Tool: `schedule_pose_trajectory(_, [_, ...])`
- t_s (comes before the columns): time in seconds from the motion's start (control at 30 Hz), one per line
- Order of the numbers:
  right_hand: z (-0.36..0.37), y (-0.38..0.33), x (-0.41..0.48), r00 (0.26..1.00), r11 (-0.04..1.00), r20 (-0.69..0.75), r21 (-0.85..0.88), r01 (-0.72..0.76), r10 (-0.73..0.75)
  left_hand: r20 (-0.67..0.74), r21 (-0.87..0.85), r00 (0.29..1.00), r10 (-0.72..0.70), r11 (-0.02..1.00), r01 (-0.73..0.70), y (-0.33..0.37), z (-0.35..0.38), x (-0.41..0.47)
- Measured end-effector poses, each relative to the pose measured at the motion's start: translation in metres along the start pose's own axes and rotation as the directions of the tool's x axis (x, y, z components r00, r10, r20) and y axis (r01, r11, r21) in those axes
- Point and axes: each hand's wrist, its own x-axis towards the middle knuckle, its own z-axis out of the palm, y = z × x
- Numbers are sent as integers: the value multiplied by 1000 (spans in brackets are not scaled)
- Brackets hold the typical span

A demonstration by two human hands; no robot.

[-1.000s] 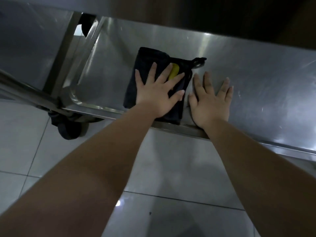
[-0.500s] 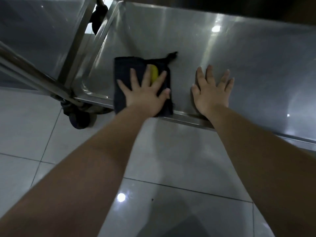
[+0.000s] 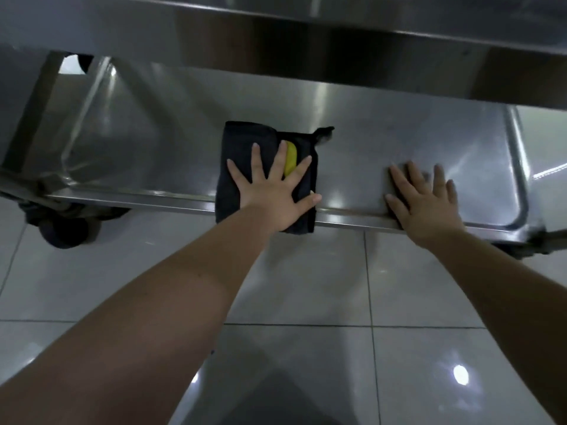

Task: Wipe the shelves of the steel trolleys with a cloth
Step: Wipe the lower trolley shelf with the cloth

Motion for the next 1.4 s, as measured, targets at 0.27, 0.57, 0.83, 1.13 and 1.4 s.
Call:
schedule_pose_trajectory(0.27, [10, 10, -6, 997, 998, -65, 29, -46, 48, -32, 40, 989, 142, 989, -141, 134, 10, 12])
schedule_pose_trajectory(0.57, [9, 103, -6, 967, 971, -166, 175, -165, 194, -87, 34, 988, 125, 992, -122, 158, 14, 14])
schedule_pose_trajectory(0.83, [19, 119, -13, 940, 948, -206, 225, -224, 271, -60, 81, 987, 148, 986, -143, 183, 14, 26])
schedule_pose_trajectory(1.13, [13, 137, -17, 868, 436, -264, 898, 61, 421, 135, 299, 903, 407, 852, -429, 341, 15, 52])
schedule_pose_trajectory(1.4, [0, 139, -19, 920, 483, -144, 874, -54, 364, -288, -503, 902, 321, 751, -428, 285, -15, 26])
